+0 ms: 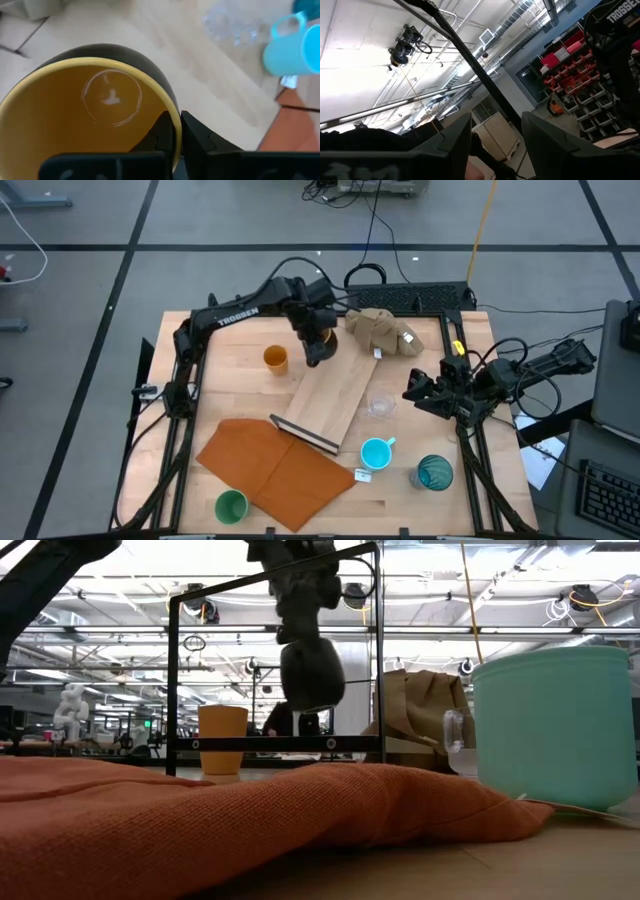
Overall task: Stack small to large cups/mugs on shelf
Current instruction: Put the black mug on the shelf
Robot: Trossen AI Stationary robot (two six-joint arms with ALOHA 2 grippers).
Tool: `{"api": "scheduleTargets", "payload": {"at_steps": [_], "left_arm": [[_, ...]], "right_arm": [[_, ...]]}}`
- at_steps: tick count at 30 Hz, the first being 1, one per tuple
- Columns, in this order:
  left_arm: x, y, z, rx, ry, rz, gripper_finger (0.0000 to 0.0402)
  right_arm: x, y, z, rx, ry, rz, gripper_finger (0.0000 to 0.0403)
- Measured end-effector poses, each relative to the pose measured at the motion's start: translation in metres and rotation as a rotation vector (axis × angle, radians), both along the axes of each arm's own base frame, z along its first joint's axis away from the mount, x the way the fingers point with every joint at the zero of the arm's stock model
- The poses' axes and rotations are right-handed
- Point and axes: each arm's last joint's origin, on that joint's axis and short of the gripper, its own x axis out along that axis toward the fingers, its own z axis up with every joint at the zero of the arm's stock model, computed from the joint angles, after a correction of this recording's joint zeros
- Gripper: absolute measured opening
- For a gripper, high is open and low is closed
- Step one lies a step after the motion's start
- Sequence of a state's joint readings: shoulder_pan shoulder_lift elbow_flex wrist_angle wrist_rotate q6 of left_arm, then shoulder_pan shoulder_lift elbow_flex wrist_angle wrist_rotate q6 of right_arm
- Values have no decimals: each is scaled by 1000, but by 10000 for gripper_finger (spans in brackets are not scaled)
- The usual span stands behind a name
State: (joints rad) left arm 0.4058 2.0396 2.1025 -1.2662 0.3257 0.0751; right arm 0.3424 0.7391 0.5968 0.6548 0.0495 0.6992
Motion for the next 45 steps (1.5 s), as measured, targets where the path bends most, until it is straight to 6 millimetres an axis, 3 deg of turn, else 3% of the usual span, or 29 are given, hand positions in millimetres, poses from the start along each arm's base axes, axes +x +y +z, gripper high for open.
{"api": "scheduleTargets", "payload": {"at_steps": [10,16,22,29,37,45], "left_arm": [[7,-1,4,-102,-83,55,32],[10,-15,6,-116,-77,30,12],[17,-23,8,-158,-93,106,33],[27,-32,12,-199,-128,261,13],[30,-37,14,-297,-134,332,47],[33,-47,14,-323,-120,359,13]], "right_arm": [[1,0,-2,19,24,13,167],[8,-1,-22,-2,253,3,167],[12,-8,-38,-20,410,-87,167],[25,-13,-49,-123,464,-182,167],[45,-10,-71,-272,560,-210,192],[55,-12,-73,-455,500,-299,184]]}}
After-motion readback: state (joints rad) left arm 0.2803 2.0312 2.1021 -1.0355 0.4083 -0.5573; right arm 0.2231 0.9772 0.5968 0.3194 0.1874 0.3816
